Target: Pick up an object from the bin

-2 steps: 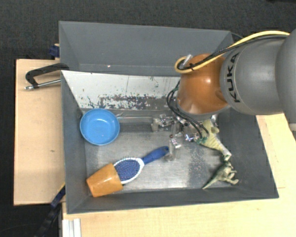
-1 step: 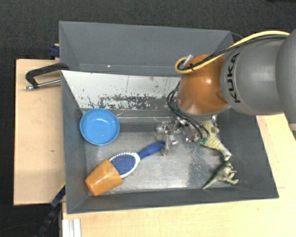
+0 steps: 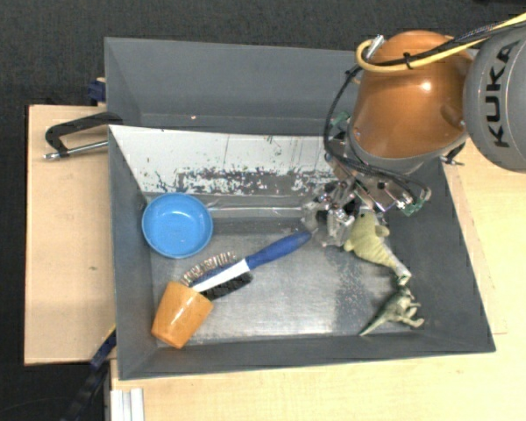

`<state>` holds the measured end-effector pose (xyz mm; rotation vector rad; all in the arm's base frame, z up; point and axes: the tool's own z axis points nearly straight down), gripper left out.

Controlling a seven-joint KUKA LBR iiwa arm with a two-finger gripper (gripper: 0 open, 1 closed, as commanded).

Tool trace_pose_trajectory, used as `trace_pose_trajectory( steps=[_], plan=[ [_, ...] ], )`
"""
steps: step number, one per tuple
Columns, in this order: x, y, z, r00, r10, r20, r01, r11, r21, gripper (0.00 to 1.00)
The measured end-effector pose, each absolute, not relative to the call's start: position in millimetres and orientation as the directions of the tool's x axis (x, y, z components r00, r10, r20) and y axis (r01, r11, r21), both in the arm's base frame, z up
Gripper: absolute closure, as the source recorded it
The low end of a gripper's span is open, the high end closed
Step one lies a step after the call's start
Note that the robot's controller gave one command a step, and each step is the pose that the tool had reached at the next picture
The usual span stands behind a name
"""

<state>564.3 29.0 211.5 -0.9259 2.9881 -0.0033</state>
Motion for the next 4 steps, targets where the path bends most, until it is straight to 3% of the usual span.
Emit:
trace_pose_trajectory(
  steps=[1,2,3,4],
  plan=[
    [589.6,16.9,164.5,-0.843,-0.538,-0.002,-0.538,0.843,0.001,1.0],
    [589.3,17.3,167.3,-0.842,-0.539,-0.004,-0.539,0.842,0.0,0.0],
    [553.9,-110.2,112.2,-0.74,-0.673,0.003,-0.673,0.74,0.0,0.0],
    [593.8,-123.6,70.3,-0.857,-0.516,-0.005,-0.516,0.857,0.002,0.0]
  ],
)
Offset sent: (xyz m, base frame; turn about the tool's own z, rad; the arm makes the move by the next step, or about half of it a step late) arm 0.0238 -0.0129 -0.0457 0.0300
